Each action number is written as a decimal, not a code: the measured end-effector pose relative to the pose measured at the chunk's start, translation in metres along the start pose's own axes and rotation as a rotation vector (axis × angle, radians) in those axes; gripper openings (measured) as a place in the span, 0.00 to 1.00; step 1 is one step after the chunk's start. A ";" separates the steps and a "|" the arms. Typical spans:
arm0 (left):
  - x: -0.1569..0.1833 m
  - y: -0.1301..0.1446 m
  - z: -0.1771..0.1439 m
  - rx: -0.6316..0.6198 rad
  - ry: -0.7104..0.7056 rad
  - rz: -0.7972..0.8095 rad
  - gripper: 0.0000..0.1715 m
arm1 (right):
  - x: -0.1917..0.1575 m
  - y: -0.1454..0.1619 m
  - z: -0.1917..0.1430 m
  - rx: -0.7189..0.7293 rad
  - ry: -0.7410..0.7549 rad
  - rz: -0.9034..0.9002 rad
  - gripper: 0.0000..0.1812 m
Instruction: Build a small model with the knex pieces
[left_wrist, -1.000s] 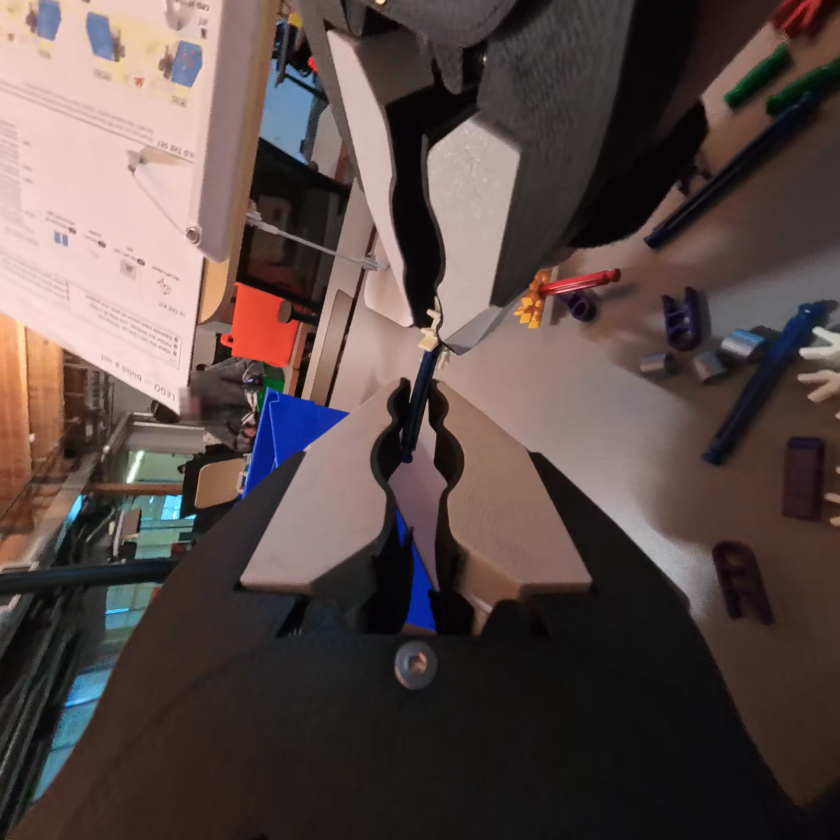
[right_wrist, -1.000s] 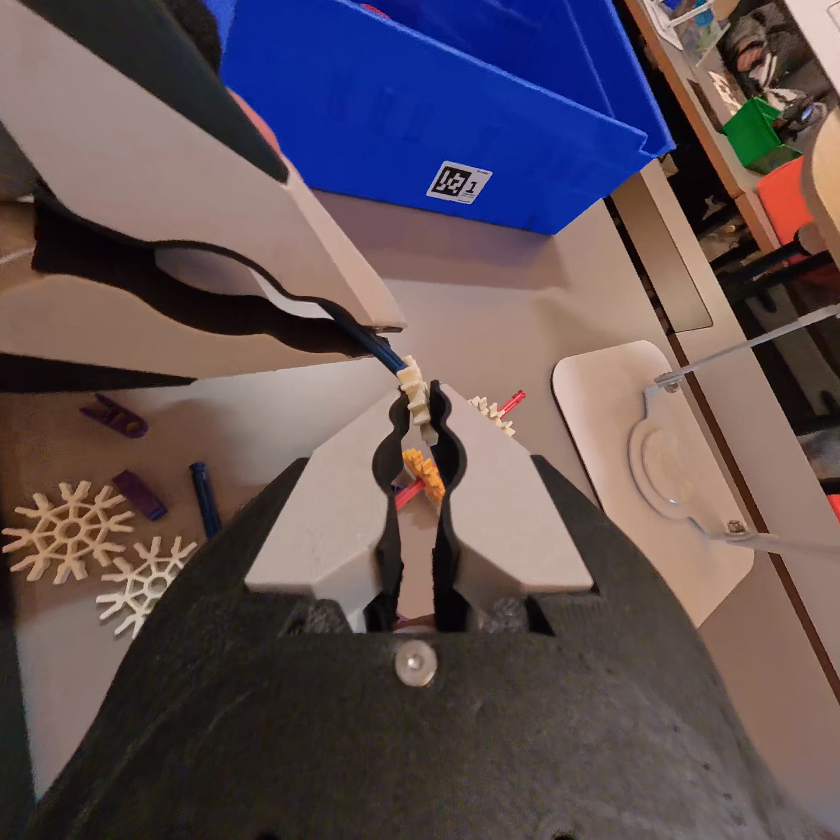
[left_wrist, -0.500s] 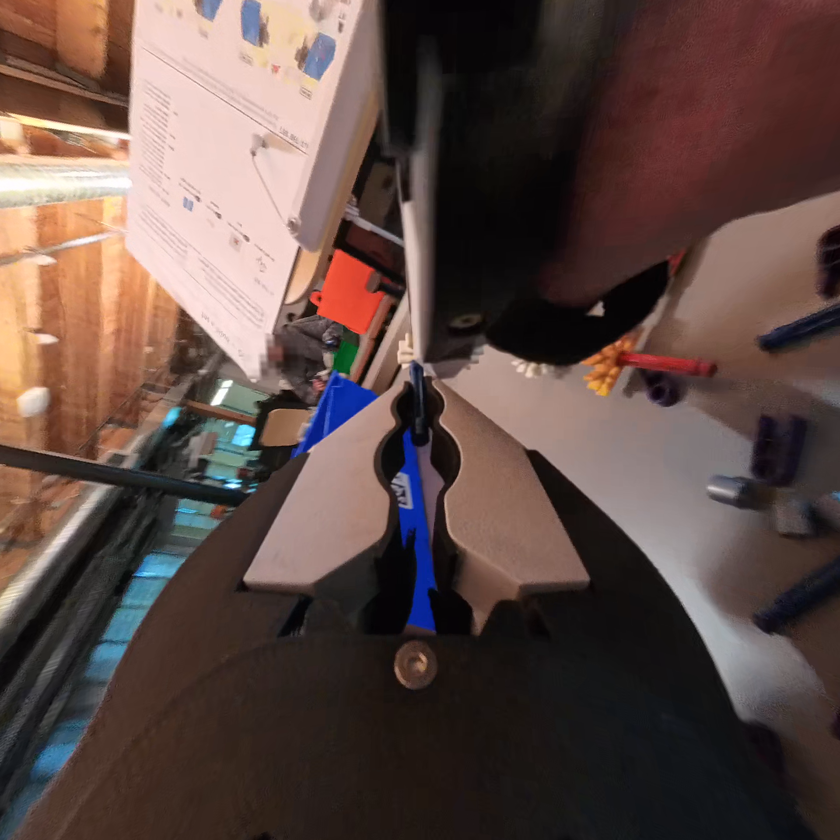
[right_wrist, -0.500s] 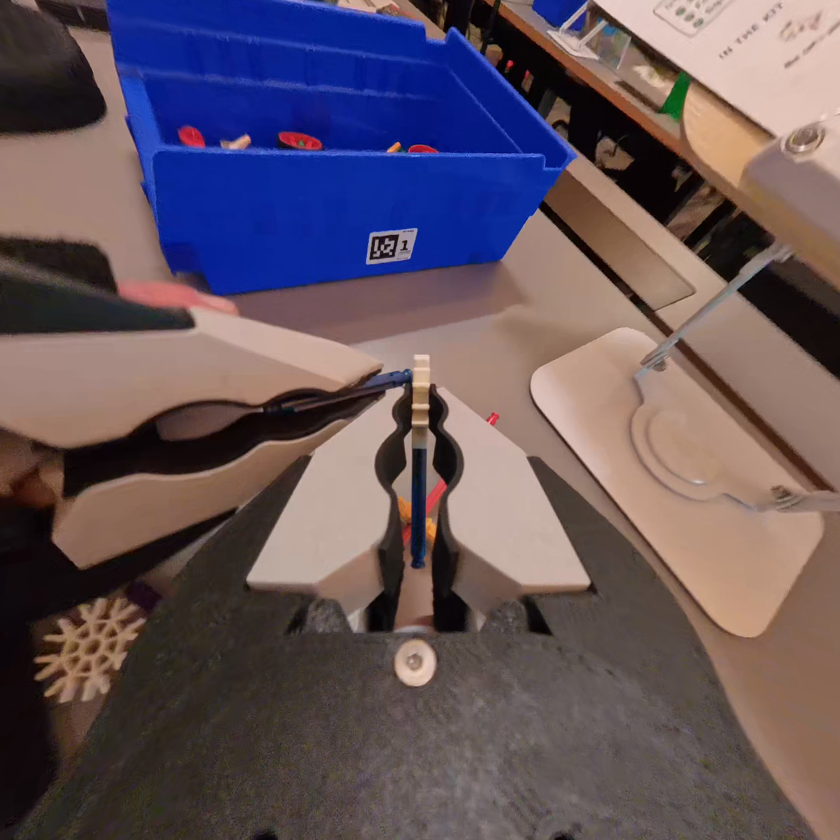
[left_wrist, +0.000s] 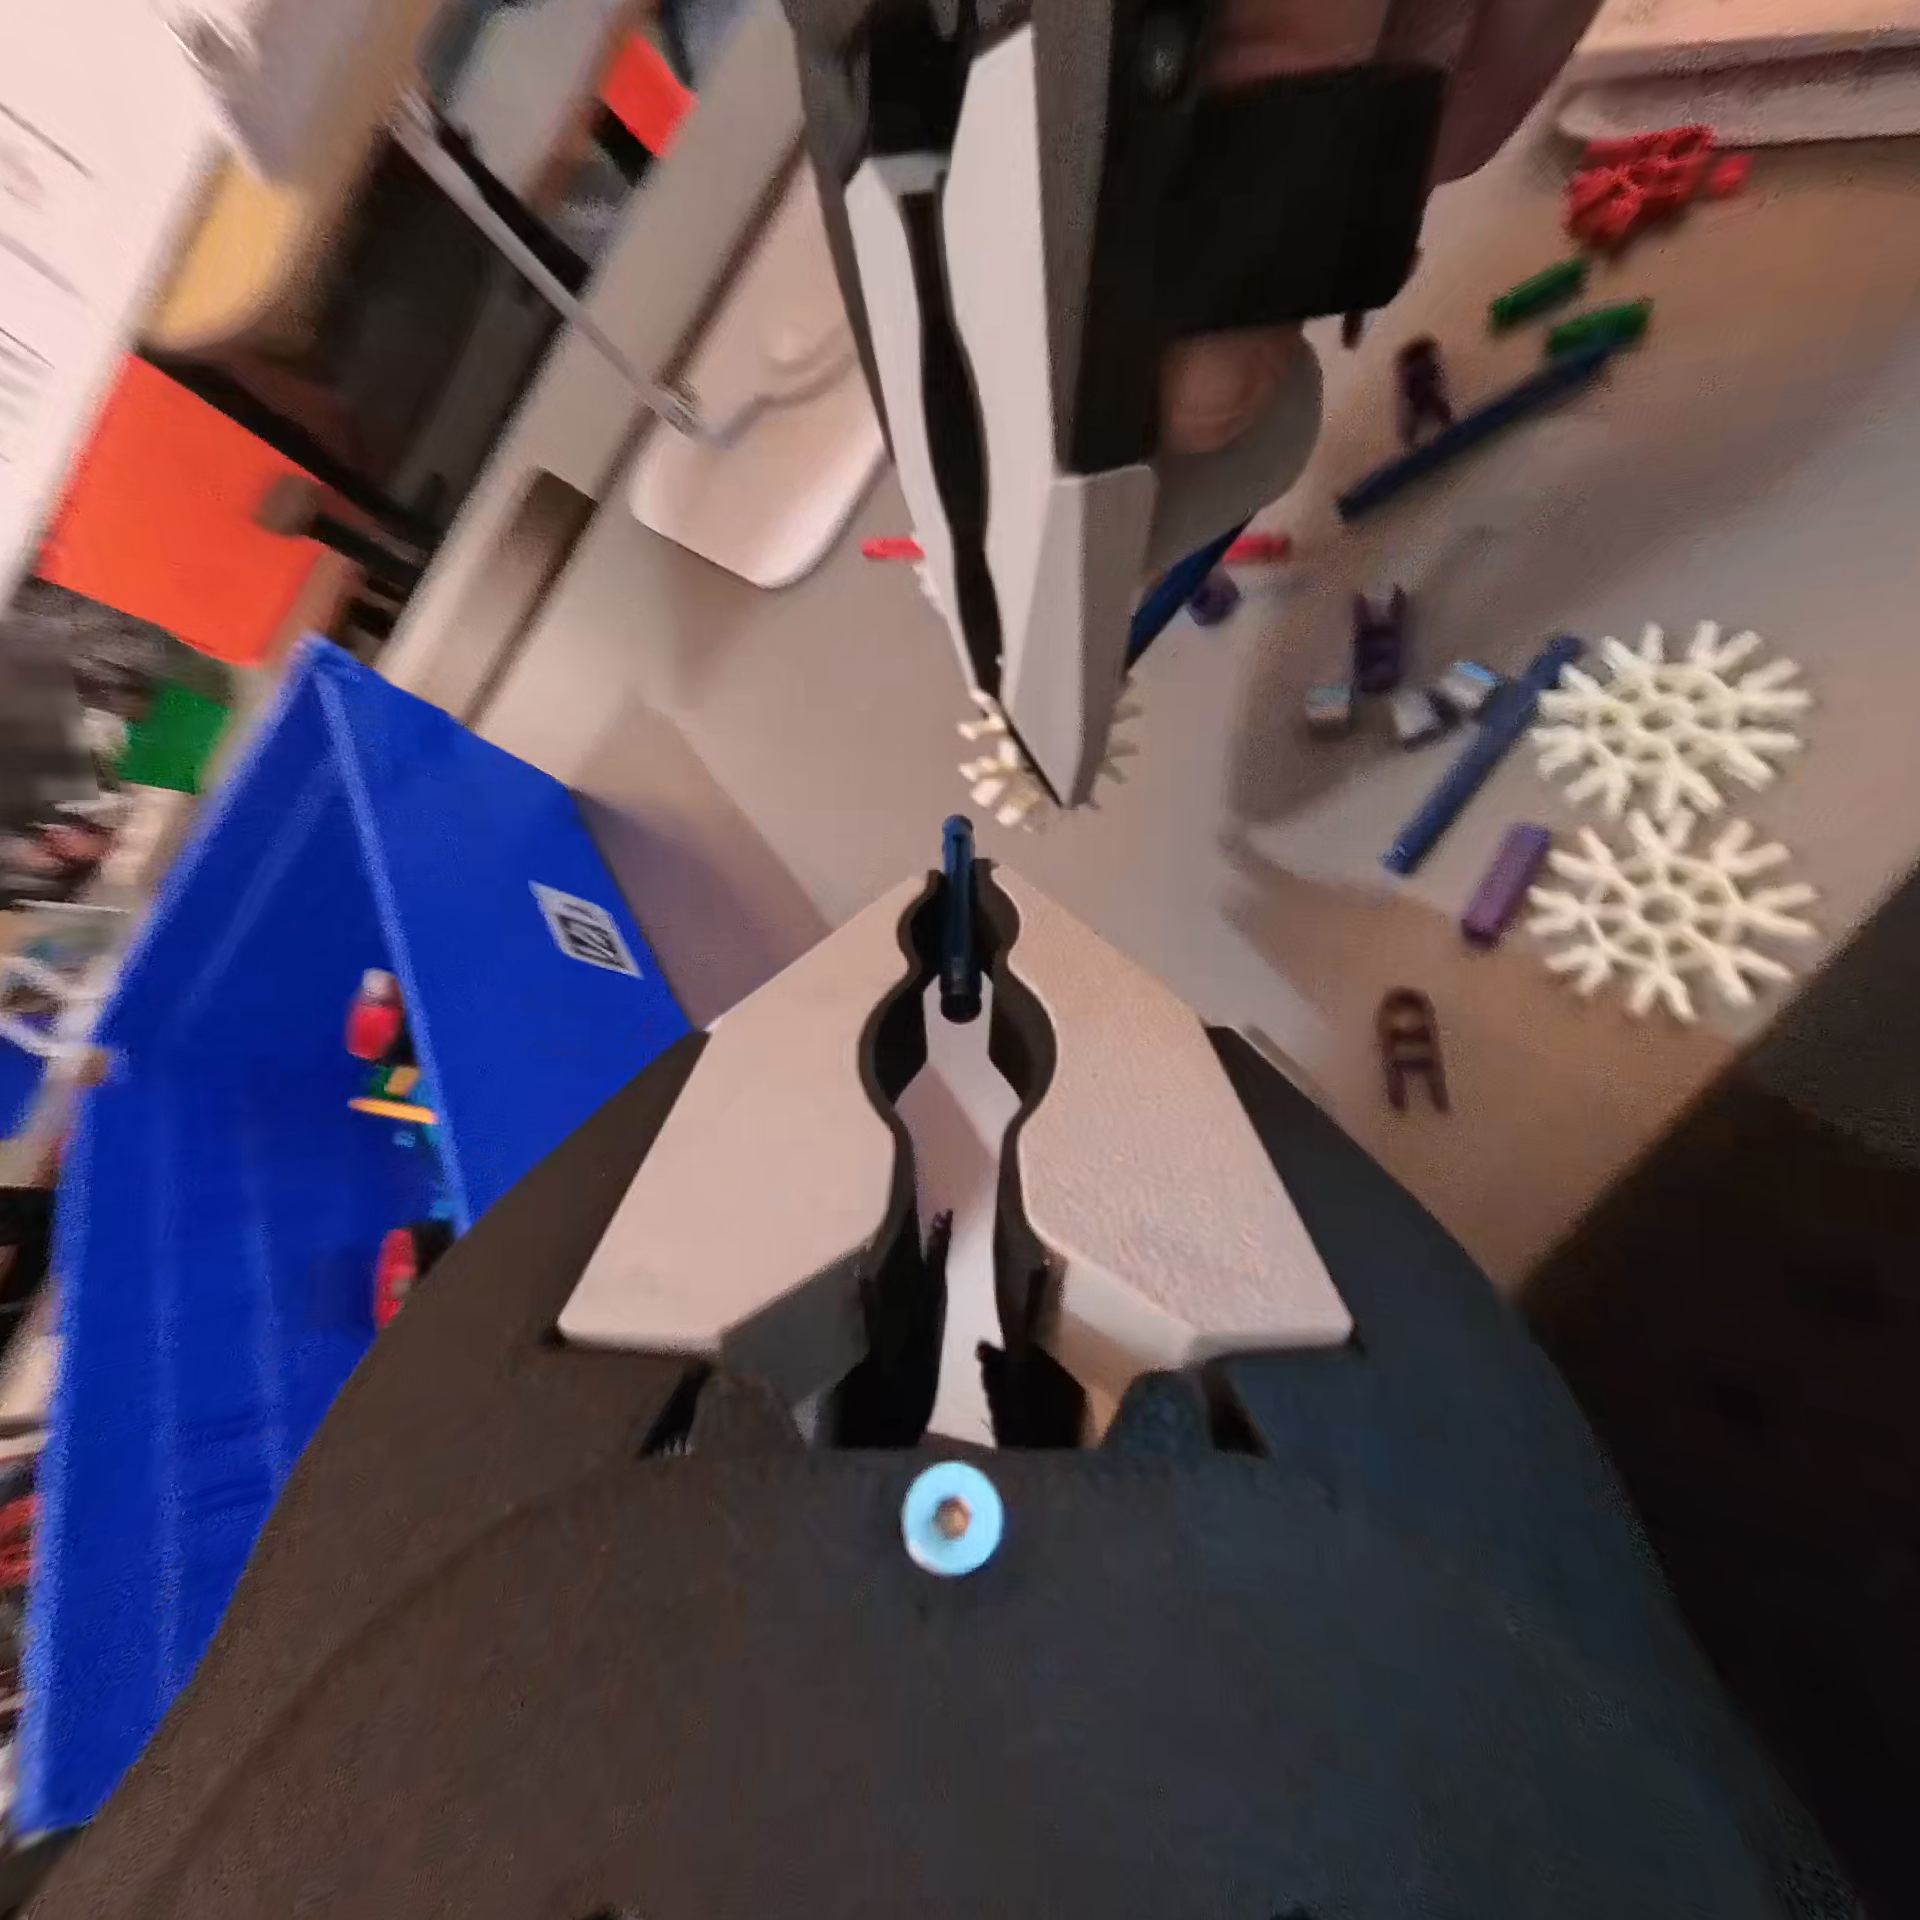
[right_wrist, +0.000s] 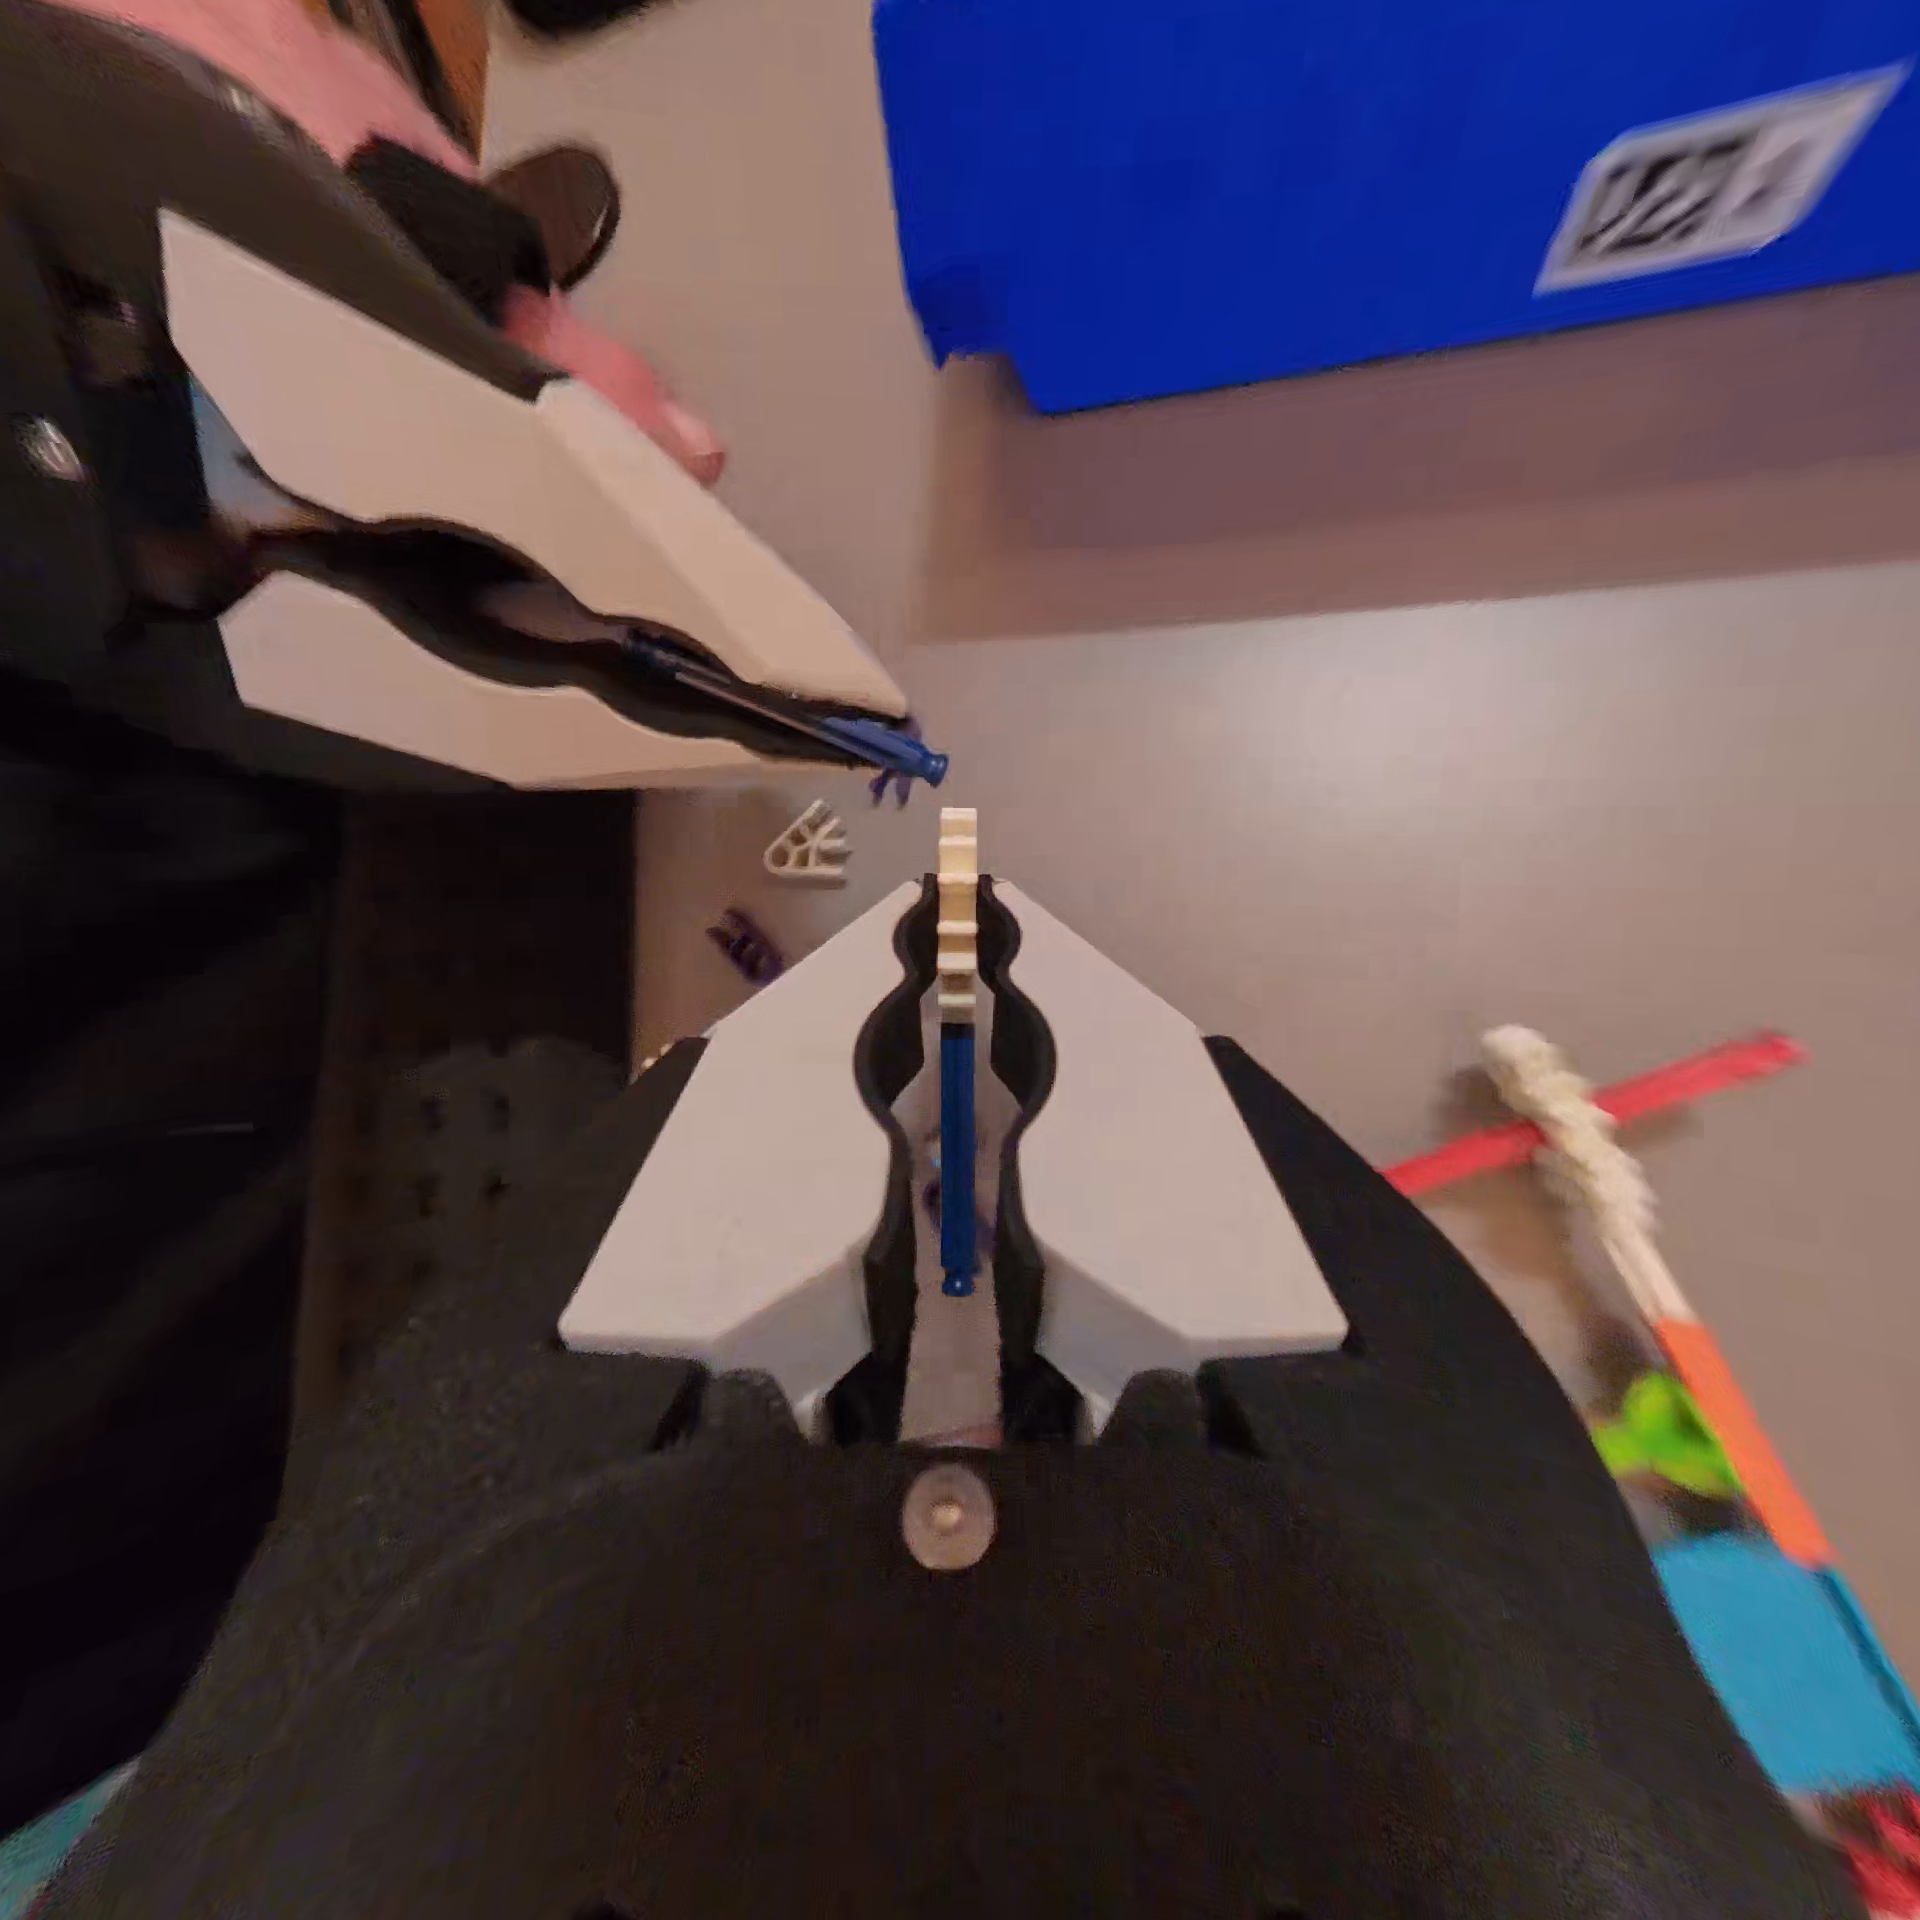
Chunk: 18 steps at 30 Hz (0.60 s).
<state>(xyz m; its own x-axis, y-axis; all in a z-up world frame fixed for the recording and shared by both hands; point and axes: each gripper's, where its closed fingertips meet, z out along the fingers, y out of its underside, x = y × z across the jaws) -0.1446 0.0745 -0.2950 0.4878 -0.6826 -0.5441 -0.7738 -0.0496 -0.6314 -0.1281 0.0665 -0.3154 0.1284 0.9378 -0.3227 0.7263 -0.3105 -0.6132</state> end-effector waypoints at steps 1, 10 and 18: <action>0.001 0.007 -0.002 -0.006 0.032 -0.032 0.02 | -0.005 0.007 0.011 -0.057 -0.053 0.014 0.02; 0.017 0.032 0.000 -0.007 0.282 -0.140 0.01 | 0.009 0.006 0.028 -0.101 -0.026 0.040 0.15; 0.020 0.036 0.007 0.024 0.389 -0.204 0.01 | 0.009 -0.009 0.009 -0.042 0.189 -0.287 0.11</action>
<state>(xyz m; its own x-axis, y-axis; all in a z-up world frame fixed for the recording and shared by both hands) -0.1597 0.0647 -0.3322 0.4376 -0.8845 -0.1616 -0.6656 -0.1979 -0.7196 -0.1393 0.0765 -0.3191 0.0350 0.9994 -0.0001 0.7779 -0.0273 -0.6278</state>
